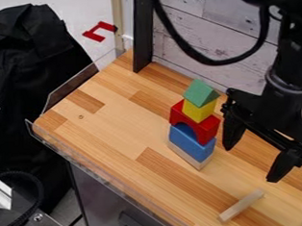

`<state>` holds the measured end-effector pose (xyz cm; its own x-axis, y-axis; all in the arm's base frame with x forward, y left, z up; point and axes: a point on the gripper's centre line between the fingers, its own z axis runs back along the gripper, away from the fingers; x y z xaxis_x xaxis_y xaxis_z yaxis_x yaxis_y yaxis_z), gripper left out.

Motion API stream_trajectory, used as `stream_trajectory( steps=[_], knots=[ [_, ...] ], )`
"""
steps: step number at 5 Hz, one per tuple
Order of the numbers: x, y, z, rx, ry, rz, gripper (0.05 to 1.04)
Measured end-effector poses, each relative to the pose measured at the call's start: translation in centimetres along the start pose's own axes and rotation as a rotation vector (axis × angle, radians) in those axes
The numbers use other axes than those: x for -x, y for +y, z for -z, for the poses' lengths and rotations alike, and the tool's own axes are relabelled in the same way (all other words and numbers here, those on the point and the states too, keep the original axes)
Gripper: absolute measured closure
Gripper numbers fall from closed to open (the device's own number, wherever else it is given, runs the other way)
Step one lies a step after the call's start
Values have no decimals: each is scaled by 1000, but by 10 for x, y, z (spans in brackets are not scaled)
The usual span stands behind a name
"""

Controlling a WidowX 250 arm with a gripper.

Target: Remove the green cube on top and move it to the left.

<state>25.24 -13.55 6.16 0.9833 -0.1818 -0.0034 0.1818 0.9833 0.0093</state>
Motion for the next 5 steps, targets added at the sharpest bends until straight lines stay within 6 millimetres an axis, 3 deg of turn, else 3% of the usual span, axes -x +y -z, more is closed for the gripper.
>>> stream_trajectory(
  steps=[1,3,5],
  knots=[
    [4,1,7,-9,28,2,85],
    [-4,21,0,-34,27,-33,85],
    [-21,42,-60,-41,-95,-49,85]
  ],
)
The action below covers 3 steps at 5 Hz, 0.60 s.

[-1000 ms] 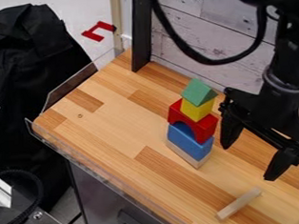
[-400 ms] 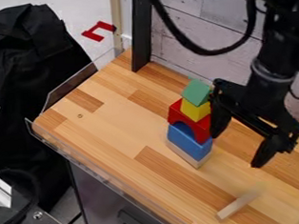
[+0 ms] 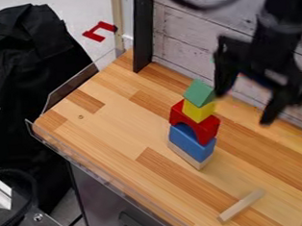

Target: Remove the green cube on top and move it to the left.

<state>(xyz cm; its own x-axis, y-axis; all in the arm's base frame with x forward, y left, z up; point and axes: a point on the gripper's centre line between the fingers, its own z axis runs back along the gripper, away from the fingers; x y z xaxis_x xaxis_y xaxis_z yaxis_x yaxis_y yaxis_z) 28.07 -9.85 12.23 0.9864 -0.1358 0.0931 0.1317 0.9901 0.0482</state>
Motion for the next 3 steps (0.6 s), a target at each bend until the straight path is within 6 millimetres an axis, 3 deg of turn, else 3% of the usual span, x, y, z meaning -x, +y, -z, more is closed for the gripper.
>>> stream_trajectory(
  steps=[1,3],
  knots=[
    [-7,21,-28,11,-42,-16,85],
    [2,66,-37,-18,38,-140,85]
  ],
)
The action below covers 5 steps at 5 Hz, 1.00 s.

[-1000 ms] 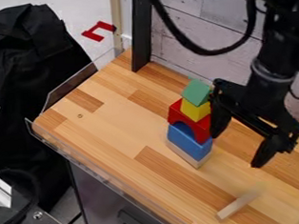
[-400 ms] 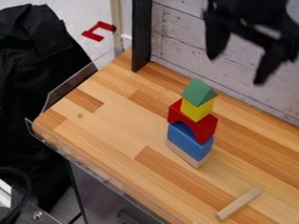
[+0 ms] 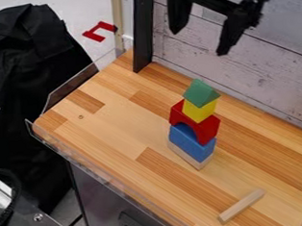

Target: Remove the green cube on top and move it to the left.

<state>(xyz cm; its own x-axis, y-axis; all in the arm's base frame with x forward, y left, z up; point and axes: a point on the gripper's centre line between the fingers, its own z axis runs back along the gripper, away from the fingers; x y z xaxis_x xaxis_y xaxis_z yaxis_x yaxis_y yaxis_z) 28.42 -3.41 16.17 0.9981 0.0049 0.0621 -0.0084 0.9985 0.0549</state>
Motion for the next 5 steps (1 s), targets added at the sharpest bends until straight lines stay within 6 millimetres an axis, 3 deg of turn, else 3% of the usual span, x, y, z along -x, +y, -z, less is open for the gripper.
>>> stream_trajectory(
  steps=[1,5],
  knots=[
    [7,5,10,-3,71,-14,85],
    [9,-14,44,69,216,97,85]
  ],
)
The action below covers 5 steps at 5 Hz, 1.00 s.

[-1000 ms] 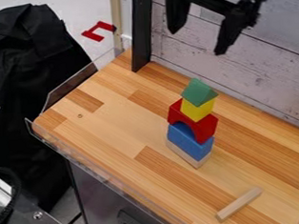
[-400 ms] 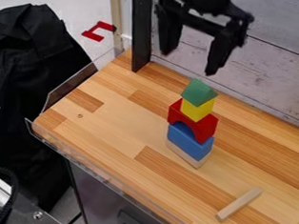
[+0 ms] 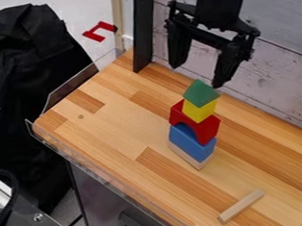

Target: Remove the green cube on top and move it to the left.

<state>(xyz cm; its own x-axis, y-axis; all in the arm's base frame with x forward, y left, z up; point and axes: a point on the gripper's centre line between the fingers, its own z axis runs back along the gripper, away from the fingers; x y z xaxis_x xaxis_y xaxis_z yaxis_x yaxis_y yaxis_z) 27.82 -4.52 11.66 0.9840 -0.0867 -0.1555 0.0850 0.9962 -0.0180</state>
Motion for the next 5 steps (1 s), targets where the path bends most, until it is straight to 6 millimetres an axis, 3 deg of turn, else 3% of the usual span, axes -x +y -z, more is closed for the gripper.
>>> stream_trajectory(
  steps=[2,5],
  knots=[
    [-6,1,20,10,51,22,85],
    [-14,3,33,-2,49,20,85]
  ],
)
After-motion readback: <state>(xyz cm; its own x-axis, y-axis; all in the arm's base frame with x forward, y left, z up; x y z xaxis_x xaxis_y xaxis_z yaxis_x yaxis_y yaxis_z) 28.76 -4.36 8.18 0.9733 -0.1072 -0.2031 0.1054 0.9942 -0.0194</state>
